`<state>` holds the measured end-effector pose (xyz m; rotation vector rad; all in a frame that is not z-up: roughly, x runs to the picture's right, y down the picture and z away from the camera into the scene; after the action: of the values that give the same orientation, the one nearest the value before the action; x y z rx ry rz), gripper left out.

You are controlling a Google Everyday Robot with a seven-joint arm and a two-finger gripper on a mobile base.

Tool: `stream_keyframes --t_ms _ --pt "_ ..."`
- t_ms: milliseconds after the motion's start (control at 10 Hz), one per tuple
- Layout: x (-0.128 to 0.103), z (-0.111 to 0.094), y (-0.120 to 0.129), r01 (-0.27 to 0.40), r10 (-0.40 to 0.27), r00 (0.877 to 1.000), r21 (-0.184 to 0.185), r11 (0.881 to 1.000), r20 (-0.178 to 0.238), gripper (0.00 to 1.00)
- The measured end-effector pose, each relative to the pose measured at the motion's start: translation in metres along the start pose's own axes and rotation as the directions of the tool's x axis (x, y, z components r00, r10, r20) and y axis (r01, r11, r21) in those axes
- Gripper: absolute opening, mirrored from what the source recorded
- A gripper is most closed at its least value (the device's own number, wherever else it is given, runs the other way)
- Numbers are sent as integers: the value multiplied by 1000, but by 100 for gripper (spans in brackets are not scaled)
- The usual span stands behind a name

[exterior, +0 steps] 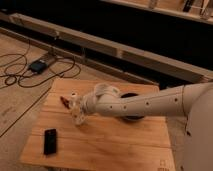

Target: Stand the bottle upright

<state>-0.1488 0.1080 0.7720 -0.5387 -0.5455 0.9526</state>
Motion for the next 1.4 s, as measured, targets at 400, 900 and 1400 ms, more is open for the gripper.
stream_keyframes --t_ms 400,900,1400 --pt "-1 -6 -17 17 -17 1000 53 998 -9 0" --pt "-6 -10 -26 -6 7 1000 118 993 -9 0" --pt "2 5 -16 -35 37 999 136 990 -14 0"
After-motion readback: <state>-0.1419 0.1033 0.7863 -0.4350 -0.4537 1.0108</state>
